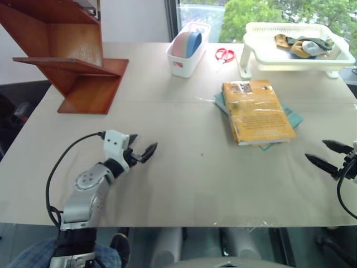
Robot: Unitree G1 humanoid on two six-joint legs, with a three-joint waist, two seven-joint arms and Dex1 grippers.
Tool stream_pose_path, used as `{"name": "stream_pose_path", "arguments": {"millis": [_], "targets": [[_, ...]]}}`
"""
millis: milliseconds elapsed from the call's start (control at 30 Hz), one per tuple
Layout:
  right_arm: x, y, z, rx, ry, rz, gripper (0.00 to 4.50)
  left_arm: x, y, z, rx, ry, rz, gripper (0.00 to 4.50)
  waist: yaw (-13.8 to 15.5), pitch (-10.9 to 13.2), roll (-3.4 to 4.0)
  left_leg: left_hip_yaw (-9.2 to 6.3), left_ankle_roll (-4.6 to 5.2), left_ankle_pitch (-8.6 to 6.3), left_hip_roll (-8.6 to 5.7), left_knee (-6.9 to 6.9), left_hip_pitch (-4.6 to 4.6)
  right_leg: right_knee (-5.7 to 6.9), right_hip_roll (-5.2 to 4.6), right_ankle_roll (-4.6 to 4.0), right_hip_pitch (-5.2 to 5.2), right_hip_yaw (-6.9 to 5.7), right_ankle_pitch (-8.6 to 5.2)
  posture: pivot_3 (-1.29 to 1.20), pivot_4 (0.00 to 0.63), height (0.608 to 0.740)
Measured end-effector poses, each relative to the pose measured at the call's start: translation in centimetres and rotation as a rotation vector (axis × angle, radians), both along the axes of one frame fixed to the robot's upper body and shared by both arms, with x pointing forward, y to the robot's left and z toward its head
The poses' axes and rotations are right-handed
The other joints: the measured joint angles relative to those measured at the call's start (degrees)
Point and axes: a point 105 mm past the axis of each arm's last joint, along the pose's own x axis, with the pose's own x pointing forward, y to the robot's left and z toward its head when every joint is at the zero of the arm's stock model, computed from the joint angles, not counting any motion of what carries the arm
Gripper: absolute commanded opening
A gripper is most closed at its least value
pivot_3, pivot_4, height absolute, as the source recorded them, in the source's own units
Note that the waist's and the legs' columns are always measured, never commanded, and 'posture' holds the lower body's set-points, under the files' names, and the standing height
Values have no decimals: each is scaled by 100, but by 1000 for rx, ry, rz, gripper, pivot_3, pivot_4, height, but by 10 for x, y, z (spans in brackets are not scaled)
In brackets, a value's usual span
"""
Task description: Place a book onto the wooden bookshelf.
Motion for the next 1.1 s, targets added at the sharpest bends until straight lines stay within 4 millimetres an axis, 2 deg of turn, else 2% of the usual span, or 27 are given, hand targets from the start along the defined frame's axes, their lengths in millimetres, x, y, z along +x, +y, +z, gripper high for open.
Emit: {"name": "stream_pose_path", "arguments": {"millis": [300,833,933,1100], "targets": [[12,1,1,14,-23,0,4500,-3,-8,11,-21,-12,-40,4447,-3,0,0,0,0,0,0,0,0,0,0,0,0,0,0,0,150,740],[17,2,-6,27,-37,-34,4500,-5,-4,13,-10,-1,-40,4447,-2,0,0,0,0,0,0,-1,0,-1,0,0,0,0,0,0,150,740],[30,3,0,68,-73,-100,4500,-7,-5,15,-11,1,-57,4447,-30,0,0,4,0,0,2,-1,2,0,1,0,0,3,0,0,150,740],[67,18,31,214,-196,-172,4500,-23,-10,31,-81,1,-181,4447,-130,1,-1,2,-1,0,6,-2,1,0,2,-1,-1,1,1,0,150,740]]}}
